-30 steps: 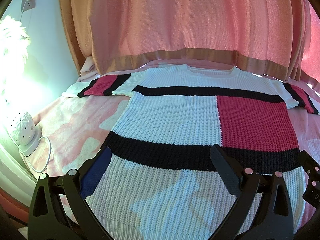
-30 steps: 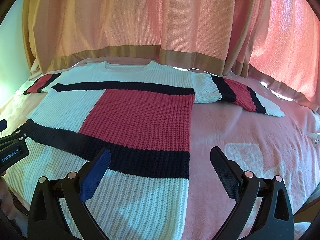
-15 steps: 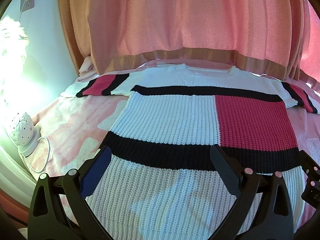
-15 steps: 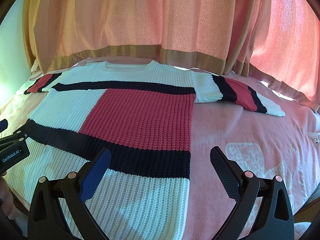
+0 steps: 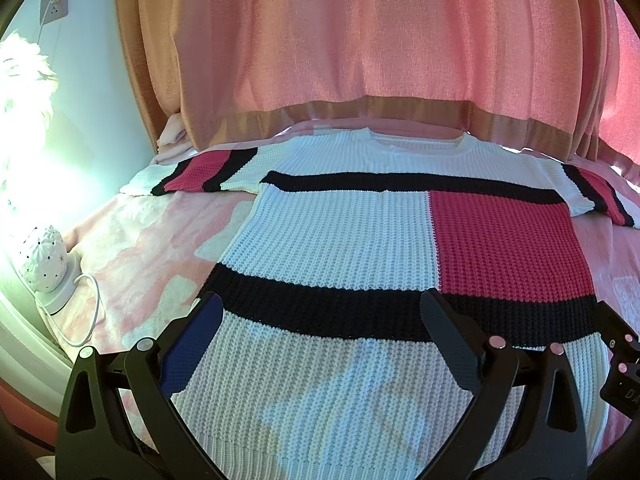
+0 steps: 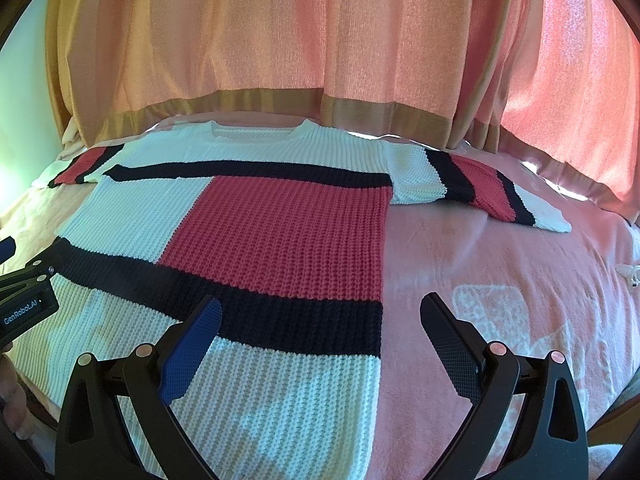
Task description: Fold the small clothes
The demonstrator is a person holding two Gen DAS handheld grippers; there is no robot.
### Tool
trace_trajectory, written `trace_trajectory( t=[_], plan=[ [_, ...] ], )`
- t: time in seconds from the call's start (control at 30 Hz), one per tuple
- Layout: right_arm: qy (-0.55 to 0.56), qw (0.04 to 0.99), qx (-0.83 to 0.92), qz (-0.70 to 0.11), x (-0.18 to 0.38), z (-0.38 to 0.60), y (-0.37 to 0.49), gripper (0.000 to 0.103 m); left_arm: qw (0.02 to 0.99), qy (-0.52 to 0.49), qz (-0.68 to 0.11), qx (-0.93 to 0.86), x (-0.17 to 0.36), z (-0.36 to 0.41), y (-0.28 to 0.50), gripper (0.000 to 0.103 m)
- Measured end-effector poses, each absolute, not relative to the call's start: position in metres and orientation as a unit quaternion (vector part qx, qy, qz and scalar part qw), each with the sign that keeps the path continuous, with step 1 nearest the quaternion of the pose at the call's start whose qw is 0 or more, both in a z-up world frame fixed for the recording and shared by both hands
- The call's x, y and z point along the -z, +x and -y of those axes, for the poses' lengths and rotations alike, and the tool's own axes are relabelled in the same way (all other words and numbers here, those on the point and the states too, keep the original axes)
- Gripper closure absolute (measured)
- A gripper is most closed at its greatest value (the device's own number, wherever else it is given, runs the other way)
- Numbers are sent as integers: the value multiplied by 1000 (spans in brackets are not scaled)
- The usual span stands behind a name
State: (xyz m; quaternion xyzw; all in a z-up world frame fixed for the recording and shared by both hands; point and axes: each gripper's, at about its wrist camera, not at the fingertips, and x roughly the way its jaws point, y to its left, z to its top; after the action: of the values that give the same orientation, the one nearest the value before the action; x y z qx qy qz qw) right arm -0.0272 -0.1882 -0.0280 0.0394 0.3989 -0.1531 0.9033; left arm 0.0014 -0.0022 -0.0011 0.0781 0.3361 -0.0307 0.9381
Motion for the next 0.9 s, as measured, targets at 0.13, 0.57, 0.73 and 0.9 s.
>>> trace_trajectory(
  t=[0.13, 0.57, 0.73, 0.9],
  plan=[
    [50, 906, 145, -396, 26, 190, -27, 5, 938, 67, -337, 34, -2, 2, 2, 6],
    [237, 927, 98, -272, -48, 400, -49, 5, 964, -13, -257, 68, -100, 35, 48, 5],
    [364, 868, 152, -300, 12, 527, -51, 5, 966, -30, -251, 56, -80, 50, 74, 5],
    [457, 815, 183, -305, 87, 602, -54, 23, 956, 6, -288, 50, -52, 67, 93, 5]
  ],
)
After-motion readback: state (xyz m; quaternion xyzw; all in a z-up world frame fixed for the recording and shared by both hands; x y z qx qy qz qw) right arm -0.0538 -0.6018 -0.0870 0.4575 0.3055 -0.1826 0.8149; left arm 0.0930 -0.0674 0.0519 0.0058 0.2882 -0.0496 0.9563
